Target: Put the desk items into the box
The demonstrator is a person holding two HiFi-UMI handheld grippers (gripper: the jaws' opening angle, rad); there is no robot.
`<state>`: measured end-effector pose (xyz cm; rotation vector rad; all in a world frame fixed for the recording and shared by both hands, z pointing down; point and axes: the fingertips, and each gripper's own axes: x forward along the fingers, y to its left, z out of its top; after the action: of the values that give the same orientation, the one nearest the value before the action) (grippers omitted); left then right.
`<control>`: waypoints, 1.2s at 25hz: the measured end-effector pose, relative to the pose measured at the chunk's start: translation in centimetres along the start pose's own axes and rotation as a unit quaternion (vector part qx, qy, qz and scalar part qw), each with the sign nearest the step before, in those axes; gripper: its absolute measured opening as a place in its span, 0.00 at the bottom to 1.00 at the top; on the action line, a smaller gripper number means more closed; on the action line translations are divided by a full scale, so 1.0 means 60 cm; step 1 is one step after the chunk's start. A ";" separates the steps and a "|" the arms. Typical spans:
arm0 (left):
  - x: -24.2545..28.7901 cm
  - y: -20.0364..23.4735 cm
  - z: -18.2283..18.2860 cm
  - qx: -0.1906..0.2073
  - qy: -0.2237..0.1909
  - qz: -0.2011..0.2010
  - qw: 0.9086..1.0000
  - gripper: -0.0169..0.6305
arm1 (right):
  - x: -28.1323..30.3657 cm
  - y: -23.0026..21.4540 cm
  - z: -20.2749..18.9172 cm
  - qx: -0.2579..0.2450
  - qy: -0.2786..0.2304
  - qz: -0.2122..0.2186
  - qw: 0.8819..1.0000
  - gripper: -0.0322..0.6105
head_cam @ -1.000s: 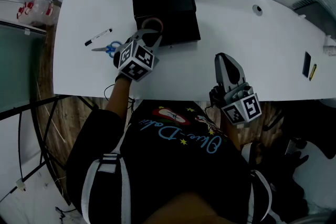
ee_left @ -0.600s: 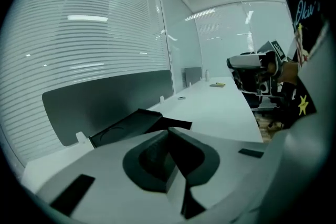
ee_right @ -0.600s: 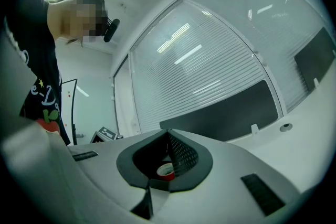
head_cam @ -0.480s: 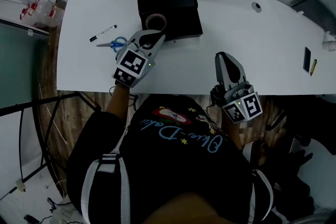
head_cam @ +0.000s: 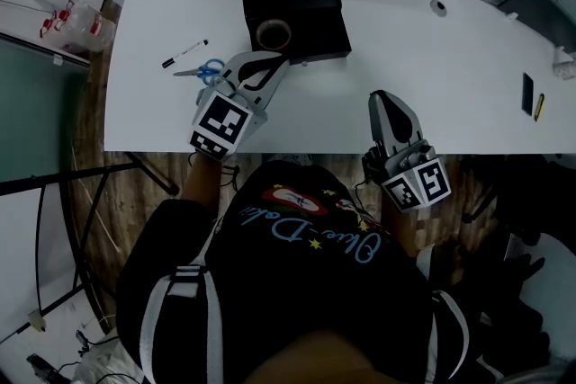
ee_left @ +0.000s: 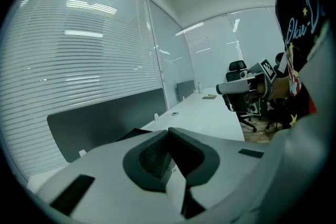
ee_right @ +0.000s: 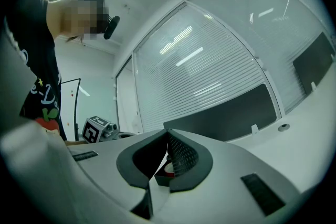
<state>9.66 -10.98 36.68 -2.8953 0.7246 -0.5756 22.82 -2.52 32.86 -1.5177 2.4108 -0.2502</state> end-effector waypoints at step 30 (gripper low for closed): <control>-0.136 -0.013 -0.029 0.010 0.005 0.055 0.998 0.06 | -0.023 0.089 -0.035 0.011 -0.005 0.022 1.000 0.10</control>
<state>2.66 -6.46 35.67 -2.8135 0.8689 -0.5819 18.15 1.03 33.46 -1.4512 2.4229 -0.2585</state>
